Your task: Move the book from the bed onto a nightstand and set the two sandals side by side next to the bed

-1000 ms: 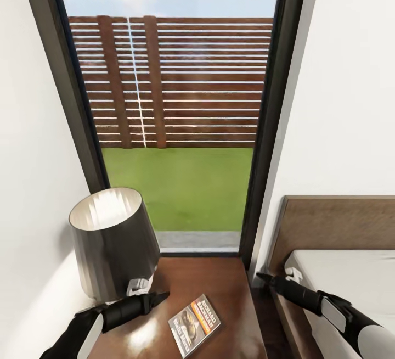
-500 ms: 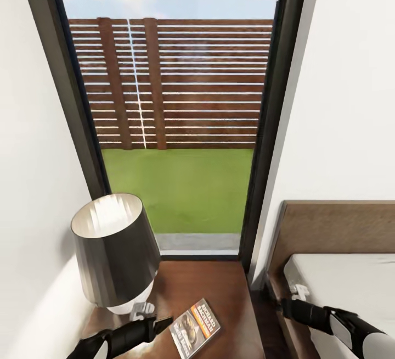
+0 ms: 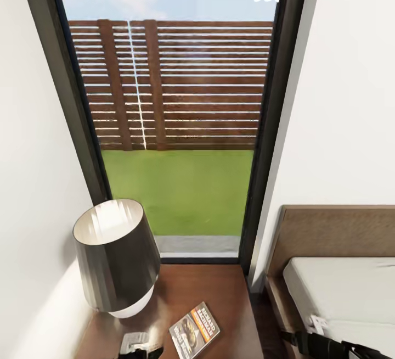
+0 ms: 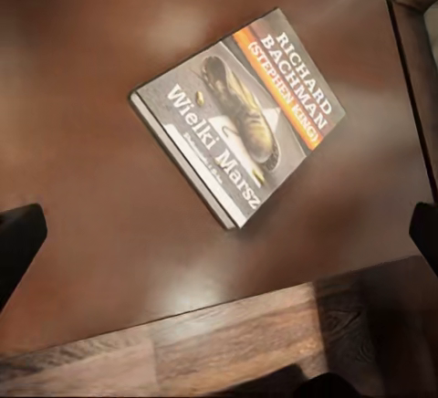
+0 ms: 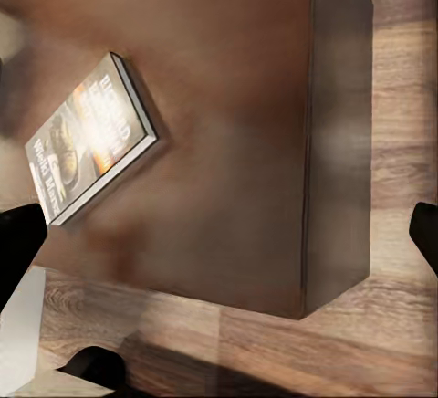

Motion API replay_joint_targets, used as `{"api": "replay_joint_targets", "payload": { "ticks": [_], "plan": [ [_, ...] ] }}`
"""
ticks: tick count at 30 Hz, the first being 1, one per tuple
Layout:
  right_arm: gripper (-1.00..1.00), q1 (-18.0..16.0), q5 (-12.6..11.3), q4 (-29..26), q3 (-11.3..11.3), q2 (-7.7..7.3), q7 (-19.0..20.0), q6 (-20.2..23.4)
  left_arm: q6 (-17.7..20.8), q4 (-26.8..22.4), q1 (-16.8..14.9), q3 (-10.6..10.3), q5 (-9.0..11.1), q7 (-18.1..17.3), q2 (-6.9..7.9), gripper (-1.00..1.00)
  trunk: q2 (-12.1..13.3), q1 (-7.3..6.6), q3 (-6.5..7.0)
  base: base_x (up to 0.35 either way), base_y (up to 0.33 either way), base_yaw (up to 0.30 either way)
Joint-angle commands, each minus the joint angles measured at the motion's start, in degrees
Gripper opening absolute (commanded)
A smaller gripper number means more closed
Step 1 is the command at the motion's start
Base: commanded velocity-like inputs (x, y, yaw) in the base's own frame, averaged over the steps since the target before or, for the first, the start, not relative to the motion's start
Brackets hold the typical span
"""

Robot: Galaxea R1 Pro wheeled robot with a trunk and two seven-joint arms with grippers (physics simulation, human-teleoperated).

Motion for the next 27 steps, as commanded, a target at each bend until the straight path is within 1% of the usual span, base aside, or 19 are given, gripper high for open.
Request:
{"api": "replay_joint_targets", "payload": {
  "ticks": [1,2,4,5,6,8,9,10,14,15,16,17,18,19,20,21,22,23,27],
  "plan": [
    [1.0,0.5,-0.6,0.2,0.4,0.05,0.2,0.1,-1.1,1.3,0.0,0.2,0.1,0.0,-0.01,1.0,0.4,-0.23,0.13,0.0,0.0,0.0],
    [1.0,0.8,-0.6,0.2,0.4,0.06,0.2,0.1,-1.6,2.0,0.0,0.2,0.1,0.2,-0.02,1.0,0.8,-0.45,0.31,0.0,0.0,0.0],
    [1.0,2.1,-0.6,0.2,0.4,0.08,0.1,0.1,-3.7,4.3,0.0,0.2,0.1,1.7,-0.02,1.0,1.6,-0.89,0.67,0.0,0.0,0.0],
    [1.0,2.8,-0.6,0.3,0.4,0.08,0.1,0.1,-5.1,6.0,0.0,0.0,0.1,3.5,-0.03,1.0,2.0,-1.11,0.85,0.0,0.0,0.0],
    [1.0,3.0,-0.6,0.3,0.4,0.09,0.1,0.1,-5.5,6.6,0.0,-0.1,0.1,4.2,-0.03,1.0,2.4,-1.33,1.03,0.0,0.0,0.0],
    [1.0,4.2,-0.6,0.3,0.4,0.09,0.1,0.1,-6.5,9.3,0.0,-0.4,0.1,7.4,-0.07,1.0,3.2,-1.77,1.39,0.0,0.0,0.0],
    [1.0,4.5,-0.6,0.3,0.4,0.09,0.1,0.1,-6.6,9.8,0.0,-0.5,0.1,8.0,-0.08,1.0,3.6,-1.99,1.57,0.0,0.0,0.0],
    [1.0,5.5,-0.6,0.3,0.5,0.09,0.1,0.1,-6.8,11.0,0.0,-0.5,0.1,9.5,-0.1,1.0,4.0,-2.21,1.75,0.0,0.0,0.0],
    [1.0,6.8,-0.6,0.3,0.5,0.14,0.1,0.1,-6.9,11.9,0.3,-0.6,0.1,12.2,-0.11,1.0,5.6,-3.09,2.47,0.0,0.0,0.0],
    [1.0,7.6,-0.1,0.3,0.5,0.21,0.1,0.1,-6.9,12.0,0.8,-0.6,0.1,13.2,-0.11,1.0,6.0,-3.31,2.65,0.0,0.0,0.0],
    [1.0,9.6,1.6,0.3,0.5,0.46,0.1,0.1,-6.9,12.1,2.0,-0.6,0.1,14.8,-0.11,1.0,6.4,-3.53,2.83,0.0,0.0,0.0],
    [1.0,10.1,2.3,0.3,0.5,0.51,0.1,0.1,-6.9,12.2,2.4,-0.6,0.1,15.2,-0.12,1.0,6.8,-3.75,3.0,0.0,0.0,0.0],
    [1.0,10.8,3.8,0.3,0.5,0.65,0.1,0.1,-6.9,12.2,3.0,-0.6,0.1,16.0,-0.12,1.0,7.2,-3.96,3.18,0.0,0.0,0.0],
    [1.0,11.1,4.6,0.3,0.5,0.78,0.0,0.1,-6.9,12.2,3.2,-0.6,0.1,16.5,-0.12,1.0,7.6,-4.18,3.36,0.0,0.0,0.0],
    [1.0,11.6,7.2,0.4,0.5,1.63,0.0,0.1,-6.9,12.2,4.4,-0.6,0.2,17.7,-0.1,1.0,8.0,-4.4,3.54,0.0,0.0,0.0],
    [1.0,11.8,7.9,0.4,0.5,2.11,0.0,0.1,-6.9,12.2,5.1,-0.6,0.2,18.0,-0.07,1.0,8.4,-4.62,3.72,0.0,0.0,0.0],
    [1.0,11.9,8.2,0.4,0.5,2.34,0.0,0.1,-6.8,12.3,5.5,-0.6,0.2,18.1,-0.06,1.0,8.8,-4.84,3.9,0.0,0.0,0.0],
    [1.0,12.8,8.7,0.4,0.5,2.94,0.0,0.1,-6.8,12.3,6.5,-0.6,0.2,18.4,0.03,1.0,9.2,-5.06,4.08,0.0,0.0,0.0],
    [1.0,16.2,9.2,0.4,0.5,3.64,0.0,0.1,-6.8,12.3,9.0,-0.6,0.2,18.6,0.24,1.0,10.8,-5.94,4.8,0.0,0.0,0.0]
  ]
}}
